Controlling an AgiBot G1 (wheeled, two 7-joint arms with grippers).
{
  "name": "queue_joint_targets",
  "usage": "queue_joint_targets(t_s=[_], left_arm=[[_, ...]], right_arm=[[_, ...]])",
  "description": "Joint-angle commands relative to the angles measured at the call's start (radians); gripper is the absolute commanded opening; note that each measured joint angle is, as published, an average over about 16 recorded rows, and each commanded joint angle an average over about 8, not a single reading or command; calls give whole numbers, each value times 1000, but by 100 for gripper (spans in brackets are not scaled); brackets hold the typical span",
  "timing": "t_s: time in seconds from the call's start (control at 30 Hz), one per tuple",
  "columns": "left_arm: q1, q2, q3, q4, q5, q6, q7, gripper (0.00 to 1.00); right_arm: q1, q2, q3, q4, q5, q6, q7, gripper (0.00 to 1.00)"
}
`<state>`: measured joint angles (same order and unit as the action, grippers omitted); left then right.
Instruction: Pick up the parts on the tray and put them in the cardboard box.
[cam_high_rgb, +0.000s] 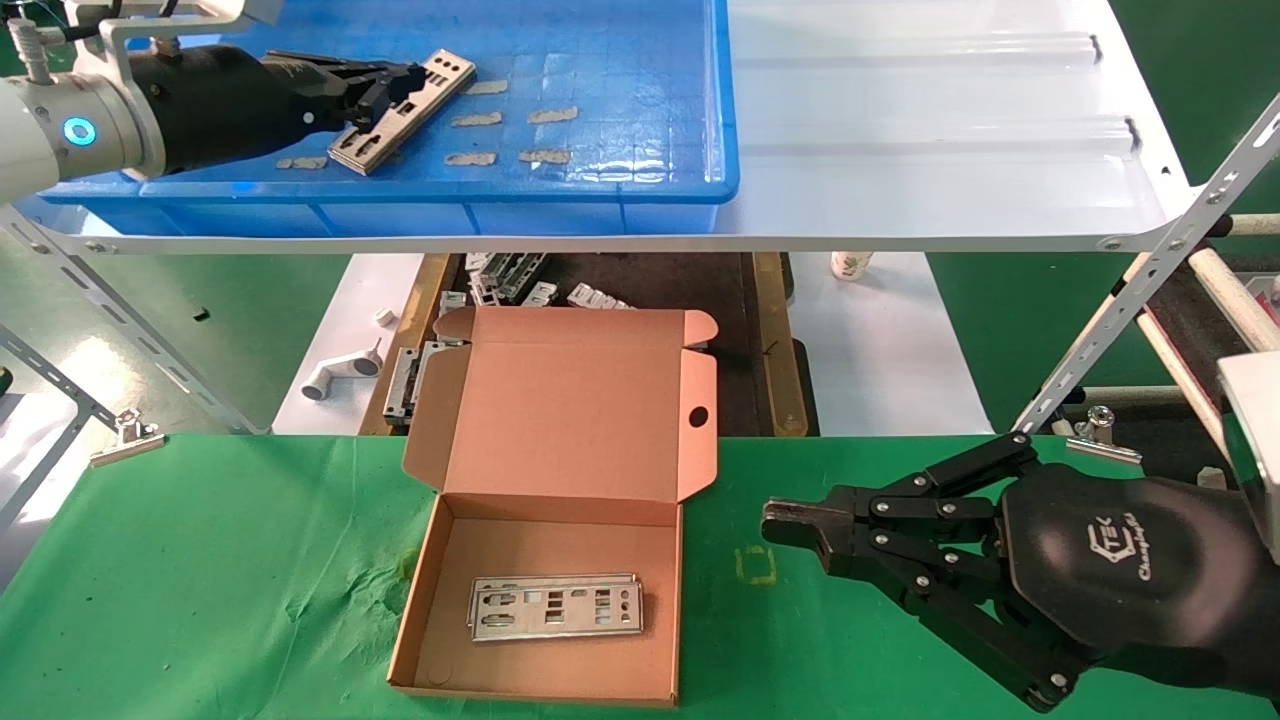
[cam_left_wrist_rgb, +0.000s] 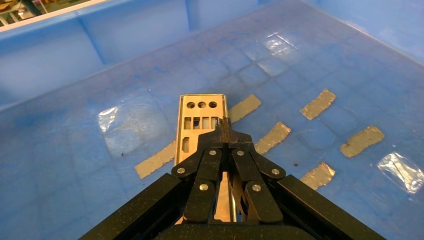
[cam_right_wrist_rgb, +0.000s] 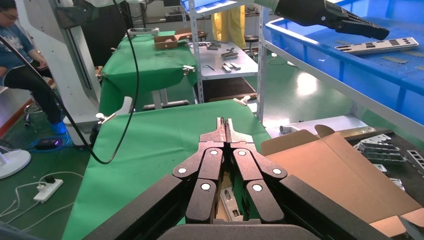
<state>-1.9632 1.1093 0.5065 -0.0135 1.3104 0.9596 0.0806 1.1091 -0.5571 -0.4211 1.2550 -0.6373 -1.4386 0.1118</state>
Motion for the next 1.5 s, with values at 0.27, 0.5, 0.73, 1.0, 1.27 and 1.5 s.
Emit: queue_joint_targets(t_s=[0.27, 0.5, 0.73, 1.0, 1.27, 1.5], left_arm=[[3, 3, 6, 5, 9, 6, 14, 100], [2, 7, 7, 8, 10, -6, 19, 100], [-2, 6, 6, 6, 8, -1, 25, 100], [-2, 10, 3, 11, 5, -7, 25, 100], [2, 17, 4, 16, 5, -21, 20, 100], [6, 19, 4, 20, 6, -34, 15, 100]], right_arm=[[0, 0, 0, 0, 0, 0, 0, 0], [0, 0, 0, 0, 0, 0, 0, 0], [0, 0, 0, 0, 0, 0, 0, 0], [0, 0, 0, 0, 0, 0, 0, 0], [0, 0, 0, 0, 0, 0, 0, 0], [0, 0, 0, 0, 0, 0, 0, 0]])
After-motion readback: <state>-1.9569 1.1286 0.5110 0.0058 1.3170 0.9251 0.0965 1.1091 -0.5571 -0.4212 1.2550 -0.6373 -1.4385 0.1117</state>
